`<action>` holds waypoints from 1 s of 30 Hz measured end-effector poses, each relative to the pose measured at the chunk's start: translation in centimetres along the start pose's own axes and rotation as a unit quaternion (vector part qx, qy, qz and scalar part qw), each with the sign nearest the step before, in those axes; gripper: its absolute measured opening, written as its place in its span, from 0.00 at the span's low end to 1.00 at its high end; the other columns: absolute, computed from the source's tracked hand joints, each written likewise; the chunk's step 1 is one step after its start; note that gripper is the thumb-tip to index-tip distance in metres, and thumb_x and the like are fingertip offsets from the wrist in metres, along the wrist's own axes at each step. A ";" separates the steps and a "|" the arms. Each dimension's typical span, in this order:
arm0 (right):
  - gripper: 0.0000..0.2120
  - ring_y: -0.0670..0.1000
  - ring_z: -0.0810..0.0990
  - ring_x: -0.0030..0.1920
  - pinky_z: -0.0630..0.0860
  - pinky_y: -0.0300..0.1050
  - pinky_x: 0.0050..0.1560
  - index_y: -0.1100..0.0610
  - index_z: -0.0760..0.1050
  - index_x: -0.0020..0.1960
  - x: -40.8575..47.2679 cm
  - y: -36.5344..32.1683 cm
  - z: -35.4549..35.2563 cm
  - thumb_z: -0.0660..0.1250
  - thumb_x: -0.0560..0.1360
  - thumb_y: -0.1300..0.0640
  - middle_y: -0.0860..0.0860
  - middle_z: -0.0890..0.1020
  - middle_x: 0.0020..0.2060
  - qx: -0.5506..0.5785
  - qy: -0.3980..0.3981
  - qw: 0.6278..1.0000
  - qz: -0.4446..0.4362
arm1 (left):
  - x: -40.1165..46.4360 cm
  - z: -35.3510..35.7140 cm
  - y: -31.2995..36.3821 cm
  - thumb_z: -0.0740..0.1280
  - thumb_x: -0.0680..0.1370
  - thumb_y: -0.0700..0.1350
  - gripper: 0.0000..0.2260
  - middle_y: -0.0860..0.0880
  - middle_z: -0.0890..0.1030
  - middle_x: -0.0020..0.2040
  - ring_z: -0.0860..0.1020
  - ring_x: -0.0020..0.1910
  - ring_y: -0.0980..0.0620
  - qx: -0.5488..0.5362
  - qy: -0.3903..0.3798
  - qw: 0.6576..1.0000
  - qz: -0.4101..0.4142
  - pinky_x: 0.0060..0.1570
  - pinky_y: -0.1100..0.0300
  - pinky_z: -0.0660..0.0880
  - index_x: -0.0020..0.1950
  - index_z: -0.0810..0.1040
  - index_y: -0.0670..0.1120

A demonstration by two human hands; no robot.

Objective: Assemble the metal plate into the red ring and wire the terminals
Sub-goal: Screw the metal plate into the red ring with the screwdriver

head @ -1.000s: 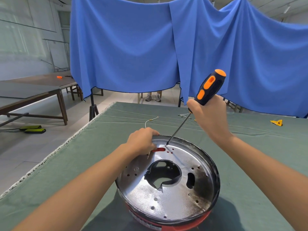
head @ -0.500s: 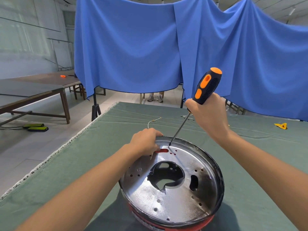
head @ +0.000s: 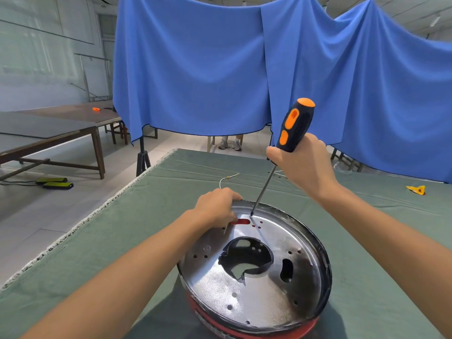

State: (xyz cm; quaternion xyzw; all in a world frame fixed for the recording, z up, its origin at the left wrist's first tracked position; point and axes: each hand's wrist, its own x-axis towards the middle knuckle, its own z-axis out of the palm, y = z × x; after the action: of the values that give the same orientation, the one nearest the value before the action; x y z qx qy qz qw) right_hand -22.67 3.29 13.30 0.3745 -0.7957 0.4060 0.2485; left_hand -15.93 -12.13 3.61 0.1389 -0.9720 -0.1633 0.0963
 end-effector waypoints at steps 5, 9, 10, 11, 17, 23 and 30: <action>0.18 0.49 0.68 0.30 0.60 0.43 0.29 0.53 0.62 0.31 0.8 -1.3 0.4 0.67 0.69 0.46 0.48 0.71 0.28 -0.103 -0.026 0.994 0.040 | 0.1 -0.1 0.0 0.70 0.74 0.49 0.20 0.50 0.80 0.59 0.77 0.57 0.45 0.002 -0.004 1.000 -0.001 0.52 0.54 0.72 0.66 0.74 0.54; 0.22 0.50 0.64 0.28 0.61 0.45 0.30 0.53 0.59 0.28 1.2 -2.1 0.7 0.69 0.71 0.50 0.48 0.66 0.25 -0.019 -0.065 0.996 0.059 | -0.1 -0.5 0.0 0.70 0.74 0.51 0.22 0.50 0.80 0.59 0.77 0.56 0.46 -0.005 -0.022 1.000 0.006 0.50 0.56 0.71 0.67 0.73 0.54; 0.22 0.50 0.63 0.27 0.61 0.44 0.29 0.54 0.60 0.27 1.2 -2.1 0.8 0.70 0.71 0.51 0.48 0.66 0.24 0.012 -0.071 0.995 0.064 | -0.1 -0.6 0.0 0.69 0.74 0.51 0.22 0.50 0.80 0.59 0.77 0.56 0.46 -0.012 -0.028 1.000 0.007 0.50 0.56 0.71 0.68 0.72 0.53; 0.21 0.49 0.64 0.25 0.62 0.43 0.28 0.55 0.61 0.27 1.2 -2.1 0.8 0.70 0.72 0.53 0.48 0.66 0.22 0.038 -0.076 0.994 0.069 | -0.2 -0.7 -0.1 0.69 0.74 0.50 0.22 0.50 0.79 0.61 0.76 0.58 0.47 -0.020 -0.031 0.999 0.005 0.51 0.56 0.72 0.68 0.72 0.52; 0.14 0.45 0.70 0.16 0.66 0.36 0.18 0.57 0.71 0.30 0.8 -2.6 1.0 0.67 0.74 0.58 0.52 0.78 0.26 0.115 -0.094 0.985 0.090 | -0.9 -1.8 -0.9 0.66 0.76 0.47 0.17 0.47 0.78 0.62 0.76 0.60 0.47 -0.052 -0.008 0.998 -0.029 0.59 0.51 0.73 0.65 0.75 0.48; 0.12 0.45 0.73 0.16 0.71 0.36 0.19 0.60 0.71 0.31 0.7 -3.0 1.5 0.64 0.73 0.61 0.53 0.78 0.25 0.097 -0.087 0.987 0.091 | -2.5 -4.0 -3.5 0.66 0.75 0.46 0.07 0.47 0.78 0.34 0.77 0.34 0.47 -0.077 -0.009 0.991 -0.113 0.34 0.56 0.80 0.42 0.80 0.43; 0.12 0.44 0.72 0.15 0.69 0.33 0.19 0.60 0.70 0.30 0.5 -3.6 1.9 0.61 0.73 0.62 0.54 0.77 0.25 0.078 -0.088 0.990 0.081 | -4.5 -5.3 -4.2 0.67 0.75 0.45 0.09 0.48 0.77 0.31 0.78 0.28 0.52 -0.150 -0.059 0.972 -0.169 0.22 0.62 0.74 0.40 0.80 0.39</action>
State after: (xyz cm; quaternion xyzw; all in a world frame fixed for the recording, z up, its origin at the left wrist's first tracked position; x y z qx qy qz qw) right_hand -20.22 0.12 14.27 0.3612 -0.8080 0.4513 0.1140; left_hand -9.44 -16.12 6.39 0.2754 -0.9028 -0.3290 0.0291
